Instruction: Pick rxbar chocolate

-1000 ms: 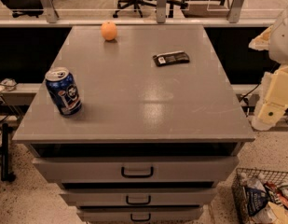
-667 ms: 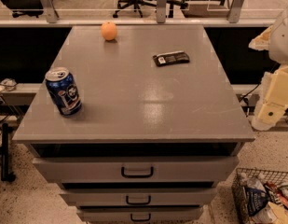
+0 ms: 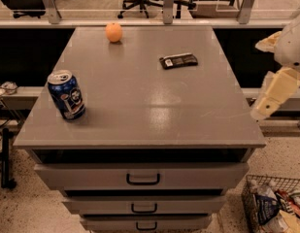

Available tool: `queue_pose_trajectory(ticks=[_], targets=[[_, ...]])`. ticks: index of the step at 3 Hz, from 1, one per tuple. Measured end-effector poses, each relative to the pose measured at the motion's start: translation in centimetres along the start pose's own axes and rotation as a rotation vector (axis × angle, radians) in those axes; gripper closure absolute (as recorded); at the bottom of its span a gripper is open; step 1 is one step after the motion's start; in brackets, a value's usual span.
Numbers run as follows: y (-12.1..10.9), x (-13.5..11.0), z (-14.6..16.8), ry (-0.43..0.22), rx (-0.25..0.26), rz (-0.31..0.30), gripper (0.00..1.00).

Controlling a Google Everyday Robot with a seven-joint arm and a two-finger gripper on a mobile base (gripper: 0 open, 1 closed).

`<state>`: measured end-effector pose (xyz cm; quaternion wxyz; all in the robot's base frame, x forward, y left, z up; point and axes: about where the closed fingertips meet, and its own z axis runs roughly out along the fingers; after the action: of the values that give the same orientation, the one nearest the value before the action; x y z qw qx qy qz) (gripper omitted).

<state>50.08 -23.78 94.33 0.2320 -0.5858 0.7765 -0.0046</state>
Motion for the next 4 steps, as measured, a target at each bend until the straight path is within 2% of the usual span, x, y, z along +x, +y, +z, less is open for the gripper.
queue_pose_trajectory(ticks=[1,2,3,4], targets=[[-4.9,0.2,3.4,-0.127,0.043,0.044,0.0],[-8.8,-0.8,6.6,-0.262,0.049,0.092,0.0],[-11.2,-3.0,9.4,-0.376,0.015,0.154,0.0],[-12.6,-6.1,11.9,-0.456,-0.01,0.205,0.0]])
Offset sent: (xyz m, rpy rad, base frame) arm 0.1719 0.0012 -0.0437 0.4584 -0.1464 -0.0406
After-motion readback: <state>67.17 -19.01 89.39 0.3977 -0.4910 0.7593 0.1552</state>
